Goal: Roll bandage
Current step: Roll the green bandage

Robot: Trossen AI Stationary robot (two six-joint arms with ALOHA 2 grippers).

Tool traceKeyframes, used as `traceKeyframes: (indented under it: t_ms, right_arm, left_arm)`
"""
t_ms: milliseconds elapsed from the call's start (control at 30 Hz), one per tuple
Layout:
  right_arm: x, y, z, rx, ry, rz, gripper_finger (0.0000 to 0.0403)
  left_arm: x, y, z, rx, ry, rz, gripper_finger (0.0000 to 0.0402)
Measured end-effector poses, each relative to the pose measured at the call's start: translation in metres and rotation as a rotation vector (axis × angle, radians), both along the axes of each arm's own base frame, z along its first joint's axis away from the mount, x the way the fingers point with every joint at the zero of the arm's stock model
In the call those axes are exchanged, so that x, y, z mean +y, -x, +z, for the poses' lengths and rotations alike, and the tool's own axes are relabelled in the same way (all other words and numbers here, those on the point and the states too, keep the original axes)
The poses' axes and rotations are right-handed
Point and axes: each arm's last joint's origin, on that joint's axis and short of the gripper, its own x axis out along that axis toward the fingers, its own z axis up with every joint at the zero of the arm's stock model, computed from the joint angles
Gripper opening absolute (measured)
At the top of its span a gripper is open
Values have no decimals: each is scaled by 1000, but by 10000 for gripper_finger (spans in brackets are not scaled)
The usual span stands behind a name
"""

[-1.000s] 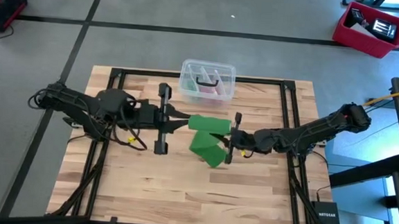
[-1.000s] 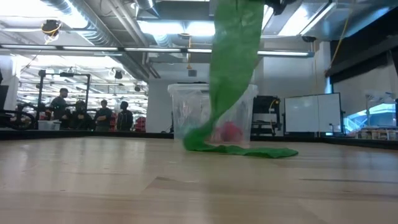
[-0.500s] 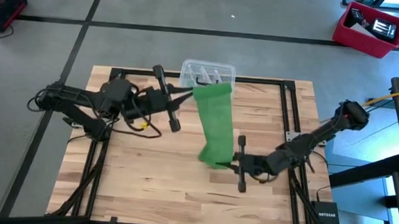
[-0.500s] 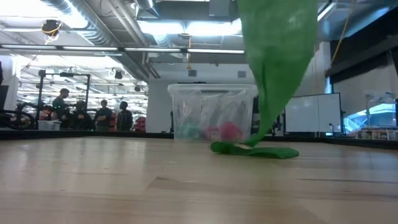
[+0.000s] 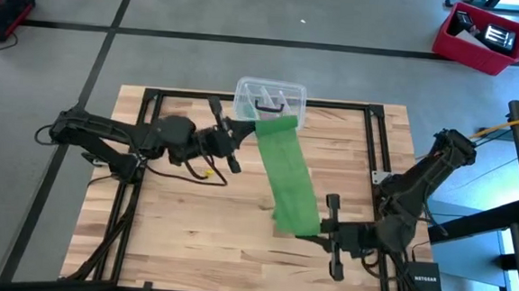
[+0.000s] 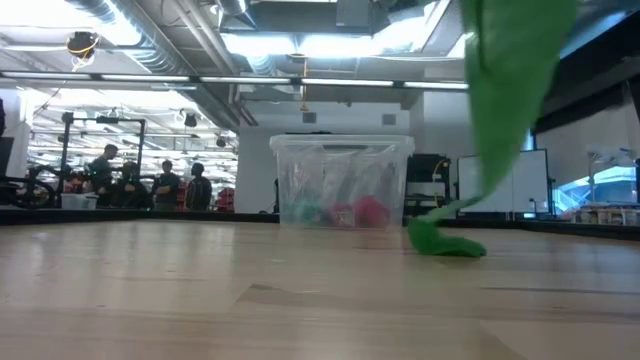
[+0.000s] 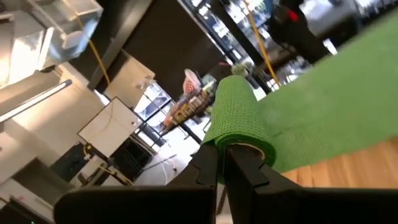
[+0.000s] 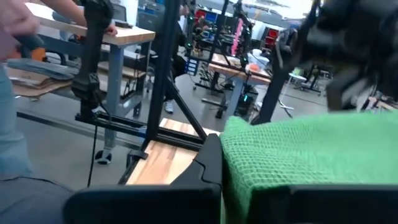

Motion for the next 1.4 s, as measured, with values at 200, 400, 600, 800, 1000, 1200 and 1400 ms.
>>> traceKeyframes:
  t_ms: [200,400,600,800,1000,1200,1400]
  right_arm:
    - [5,4,14,-27,-9,21,1]
    - [4,5,35,-74,-21,24,1]
    - [1,7,61,-120,-29,10,1]
    - [-6,10,85,-129,-27,-31,1]
    - [-16,14,100,-45,-7,-117,1]
    - [-38,15,104,44,-48,-159,1]
    - [-74,16,100,148,-109,-228,1]
  left_arm:
    - [-4,-4,-35,99,-18,-10,2]
    - [-18,-3,-74,208,-33,-53,2]
    - [-36,-5,-108,281,-4,-104,2]
    - [-59,-18,-138,378,-29,-157,2]
    - [-85,-20,-156,429,-44,-248,2]
    - [-114,-14,-171,474,-5,-350,2]
    - [-139,-5,-172,464,69,-497,2]
